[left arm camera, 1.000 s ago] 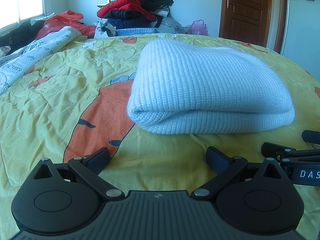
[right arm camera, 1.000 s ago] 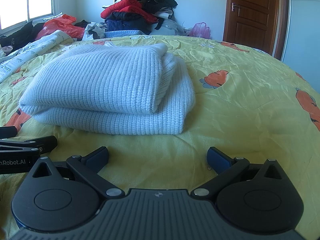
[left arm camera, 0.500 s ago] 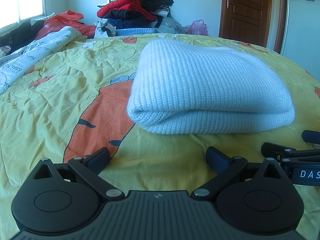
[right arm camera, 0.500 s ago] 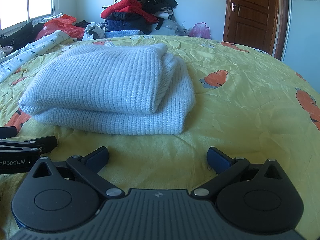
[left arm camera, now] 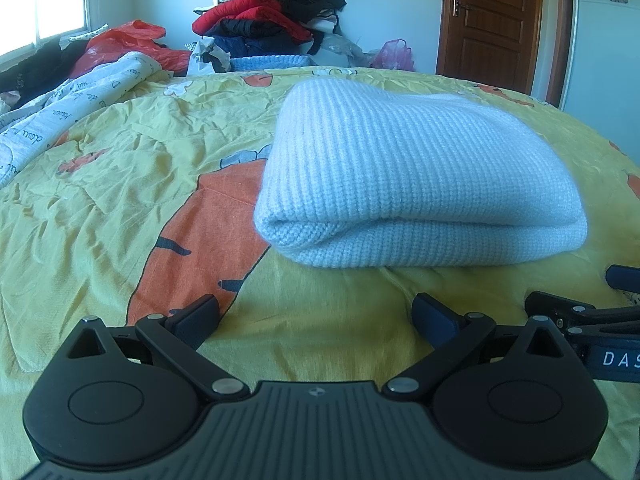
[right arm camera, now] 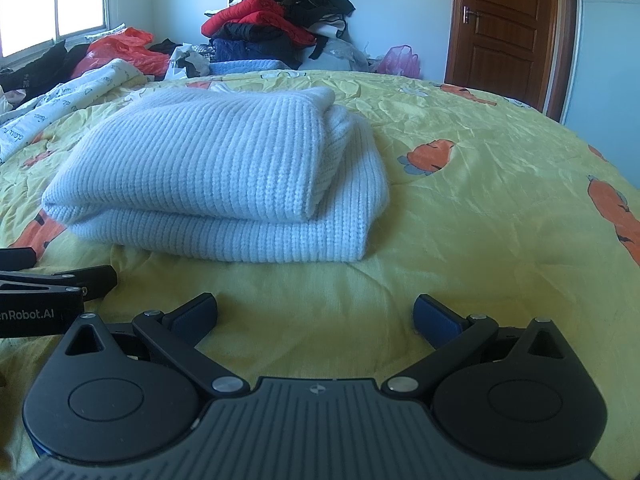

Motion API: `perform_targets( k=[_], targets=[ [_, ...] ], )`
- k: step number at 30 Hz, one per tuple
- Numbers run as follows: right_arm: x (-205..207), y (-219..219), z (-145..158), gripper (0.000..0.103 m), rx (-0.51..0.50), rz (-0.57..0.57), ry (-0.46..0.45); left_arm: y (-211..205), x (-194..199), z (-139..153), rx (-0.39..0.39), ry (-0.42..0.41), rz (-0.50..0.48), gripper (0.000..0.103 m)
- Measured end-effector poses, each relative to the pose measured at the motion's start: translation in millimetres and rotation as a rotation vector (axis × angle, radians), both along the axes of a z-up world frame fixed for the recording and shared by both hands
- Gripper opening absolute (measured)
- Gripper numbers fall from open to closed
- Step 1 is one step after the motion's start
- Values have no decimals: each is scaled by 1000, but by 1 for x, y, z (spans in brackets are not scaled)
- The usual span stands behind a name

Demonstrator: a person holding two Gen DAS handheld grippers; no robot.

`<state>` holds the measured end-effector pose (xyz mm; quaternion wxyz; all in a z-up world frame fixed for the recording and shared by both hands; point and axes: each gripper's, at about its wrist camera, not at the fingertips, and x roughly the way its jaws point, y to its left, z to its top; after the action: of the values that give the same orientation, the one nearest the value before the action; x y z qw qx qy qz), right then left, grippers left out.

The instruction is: Fold small clothes

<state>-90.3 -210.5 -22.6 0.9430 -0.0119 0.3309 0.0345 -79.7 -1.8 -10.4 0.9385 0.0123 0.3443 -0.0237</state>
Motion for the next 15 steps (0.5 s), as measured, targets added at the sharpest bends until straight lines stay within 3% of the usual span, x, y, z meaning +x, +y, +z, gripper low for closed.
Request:
perform_targets(
  k=[7,12,15],
  targets=[
    [0,-1,0,102,-2,0,0,-1,0,1,8,5,-1,103],
    [-1,-1,0,102,-1,-2,1,2,0,6,-1,53,-39,103],
    [-6,-2,4,103,-7,3,16,8,-9,13,-46,68,-21,103]
  ],
)
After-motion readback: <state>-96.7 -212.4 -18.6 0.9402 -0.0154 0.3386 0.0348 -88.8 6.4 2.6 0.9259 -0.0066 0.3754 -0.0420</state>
